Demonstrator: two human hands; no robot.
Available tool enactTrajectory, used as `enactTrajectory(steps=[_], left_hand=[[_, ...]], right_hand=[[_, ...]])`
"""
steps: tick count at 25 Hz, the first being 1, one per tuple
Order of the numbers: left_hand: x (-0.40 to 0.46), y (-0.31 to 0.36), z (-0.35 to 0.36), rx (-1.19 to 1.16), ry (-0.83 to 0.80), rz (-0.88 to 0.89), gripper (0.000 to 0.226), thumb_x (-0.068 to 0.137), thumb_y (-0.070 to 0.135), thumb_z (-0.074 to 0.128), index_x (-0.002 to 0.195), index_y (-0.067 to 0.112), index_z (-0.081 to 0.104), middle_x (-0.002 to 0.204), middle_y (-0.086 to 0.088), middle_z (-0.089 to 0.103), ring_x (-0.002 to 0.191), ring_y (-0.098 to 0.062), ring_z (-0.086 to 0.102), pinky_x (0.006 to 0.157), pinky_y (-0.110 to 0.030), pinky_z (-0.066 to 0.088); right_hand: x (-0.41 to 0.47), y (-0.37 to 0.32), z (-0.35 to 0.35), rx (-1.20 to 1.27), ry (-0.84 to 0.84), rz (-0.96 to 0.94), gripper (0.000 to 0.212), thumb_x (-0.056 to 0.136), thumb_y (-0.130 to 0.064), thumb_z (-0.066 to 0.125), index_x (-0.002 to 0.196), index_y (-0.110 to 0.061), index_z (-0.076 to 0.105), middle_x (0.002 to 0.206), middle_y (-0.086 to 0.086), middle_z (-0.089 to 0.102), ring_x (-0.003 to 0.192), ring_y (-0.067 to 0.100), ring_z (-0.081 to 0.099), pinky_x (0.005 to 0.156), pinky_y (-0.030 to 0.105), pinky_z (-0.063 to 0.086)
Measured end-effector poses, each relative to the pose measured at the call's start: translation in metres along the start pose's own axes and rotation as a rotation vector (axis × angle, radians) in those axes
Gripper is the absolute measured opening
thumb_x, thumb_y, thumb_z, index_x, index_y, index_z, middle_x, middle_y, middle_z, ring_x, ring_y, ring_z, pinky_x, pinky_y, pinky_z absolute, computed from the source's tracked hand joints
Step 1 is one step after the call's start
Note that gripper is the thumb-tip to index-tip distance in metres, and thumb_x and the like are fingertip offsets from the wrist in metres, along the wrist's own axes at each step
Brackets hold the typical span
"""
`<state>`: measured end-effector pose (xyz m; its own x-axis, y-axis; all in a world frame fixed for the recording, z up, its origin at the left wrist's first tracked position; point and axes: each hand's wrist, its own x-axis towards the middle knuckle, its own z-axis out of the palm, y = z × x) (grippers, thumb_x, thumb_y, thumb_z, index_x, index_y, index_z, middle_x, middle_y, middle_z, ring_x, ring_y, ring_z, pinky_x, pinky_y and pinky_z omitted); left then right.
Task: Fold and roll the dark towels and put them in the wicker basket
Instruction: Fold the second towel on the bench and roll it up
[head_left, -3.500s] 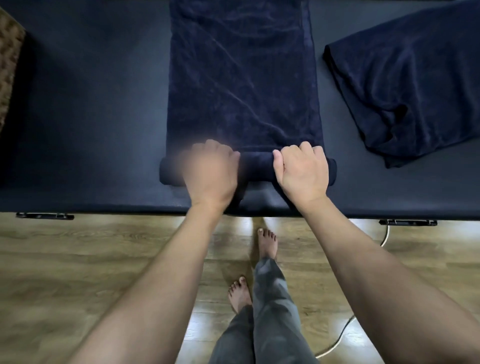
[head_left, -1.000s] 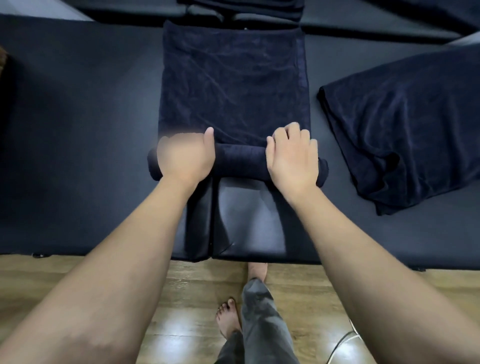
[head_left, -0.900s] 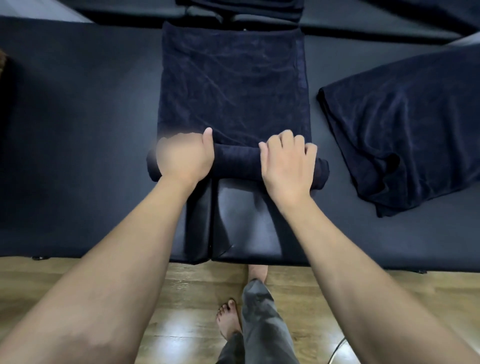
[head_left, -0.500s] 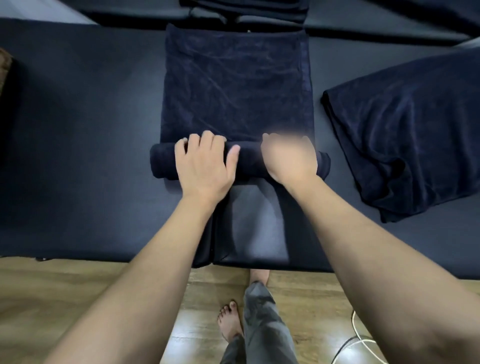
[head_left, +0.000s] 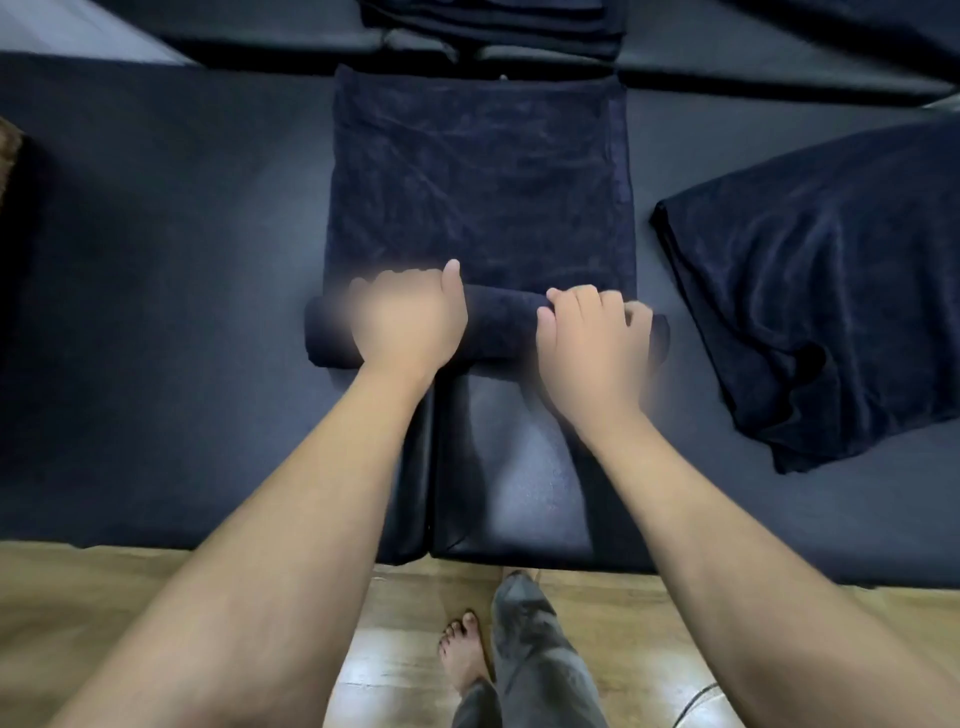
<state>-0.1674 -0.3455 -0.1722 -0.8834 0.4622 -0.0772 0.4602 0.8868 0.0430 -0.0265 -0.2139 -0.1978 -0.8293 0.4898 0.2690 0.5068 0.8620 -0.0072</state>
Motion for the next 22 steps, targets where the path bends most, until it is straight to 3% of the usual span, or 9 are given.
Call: enactTrajectory(steps=[3, 6, 9, 12, 14, 17, 19, 22], left_hand=[[-0.022, 0.001, 0.005, -0.068, 0.162, 0.015, 0.048, 0.105, 0.043, 0.027, 0.088, 0.018, 0.065, 0.088, -0.001, 0.064, 0.080, -0.027, 0.052, 0.079, -0.042, 0.037], [-0.031, 0.005, 0.014, -0.084, 0.258, 0.079, 0.042, 0.104, 0.046, 0.036, 0.111, 0.018, 0.066, 0.102, 0.000, 0.063, 0.095, -0.027, 0.055, 0.091, -0.042, 0.037], [-0.008, 0.007, 0.009, -0.070, 0.234, 0.076, 0.045, 0.104, 0.044, 0.033, 0.091, 0.017, 0.066, 0.086, -0.001, 0.064, 0.082, -0.028, 0.054, 0.077, -0.042, 0.036], [0.010, 0.006, 0.003, -0.056, 0.162, 0.068, 0.047, 0.104, 0.039, 0.027, 0.072, 0.017, 0.055, 0.076, -0.003, 0.063, 0.073, -0.029, 0.050, 0.070, -0.041, 0.032], [0.018, 0.007, 0.001, -0.047, 0.107, 0.056, 0.047, 0.104, 0.038, 0.025, 0.070, 0.020, 0.050, 0.076, -0.003, 0.065, 0.071, -0.027, 0.046, 0.071, -0.041, 0.032], [0.037, 0.010, -0.003, -0.037, -0.024, 0.010, 0.056, 0.105, 0.039, 0.023, 0.078, 0.018, 0.067, 0.081, -0.004, 0.068, 0.073, -0.025, 0.043, 0.073, -0.041, 0.033], [0.039, 0.011, -0.003, -0.031, -0.044, -0.002, 0.058, 0.105, 0.040, 0.021, 0.081, 0.017, 0.069, 0.081, -0.003, 0.068, 0.074, -0.025, 0.044, 0.073, -0.040, 0.032], [0.026, 0.012, -0.004, -0.038, 0.086, 0.013, 0.053, 0.105, 0.042, 0.025, 0.087, 0.016, 0.068, 0.087, -0.003, 0.063, 0.079, -0.026, 0.048, 0.075, -0.042, 0.034]], right_hand=[[0.034, 0.002, 0.002, 0.001, -0.072, -0.012, 0.045, 0.105, -0.034, 0.029, 0.072, -0.016, 0.055, 0.069, 0.004, 0.061, 0.064, 0.029, 0.045, 0.068, 0.041, 0.029], [0.059, 0.008, 0.005, 0.036, -0.229, -0.035, 0.048, 0.103, -0.035, 0.019, 0.069, -0.017, 0.047, 0.067, 0.005, 0.064, 0.062, 0.030, 0.043, 0.069, 0.040, 0.028], [0.062, 0.009, 0.004, 0.075, -0.271, -0.003, 0.048, 0.104, -0.035, 0.020, 0.070, -0.017, 0.047, 0.069, 0.004, 0.064, 0.063, 0.030, 0.043, 0.069, 0.040, 0.028], [0.055, 0.005, 0.000, 0.042, -0.150, 0.013, 0.050, 0.104, -0.036, 0.020, 0.075, -0.016, 0.055, 0.074, 0.005, 0.062, 0.066, 0.029, 0.044, 0.068, 0.040, 0.028], [0.045, 0.004, -0.002, 0.004, -0.030, -0.029, 0.043, 0.107, -0.036, 0.032, 0.090, -0.014, 0.065, 0.088, 0.006, 0.063, 0.074, 0.031, 0.050, 0.071, 0.043, 0.034], [0.039, -0.008, 0.003, -0.002, 0.009, -0.044, 0.045, 0.106, -0.045, 0.037, 0.114, -0.013, 0.068, 0.102, 0.005, 0.065, 0.086, 0.032, 0.056, 0.084, 0.047, 0.039], [0.047, -0.011, 0.006, 0.002, -0.034, -0.019, 0.048, 0.105, -0.047, 0.036, 0.107, -0.012, 0.069, 0.095, 0.005, 0.066, 0.084, 0.033, 0.055, 0.083, 0.048, 0.039], [0.068, -0.011, 0.008, 0.009, -0.064, -0.021, 0.046, 0.104, -0.041, 0.036, 0.078, -0.013, 0.060, 0.074, 0.005, 0.061, 0.069, 0.030, 0.045, 0.073, 0.045, 0.035]])
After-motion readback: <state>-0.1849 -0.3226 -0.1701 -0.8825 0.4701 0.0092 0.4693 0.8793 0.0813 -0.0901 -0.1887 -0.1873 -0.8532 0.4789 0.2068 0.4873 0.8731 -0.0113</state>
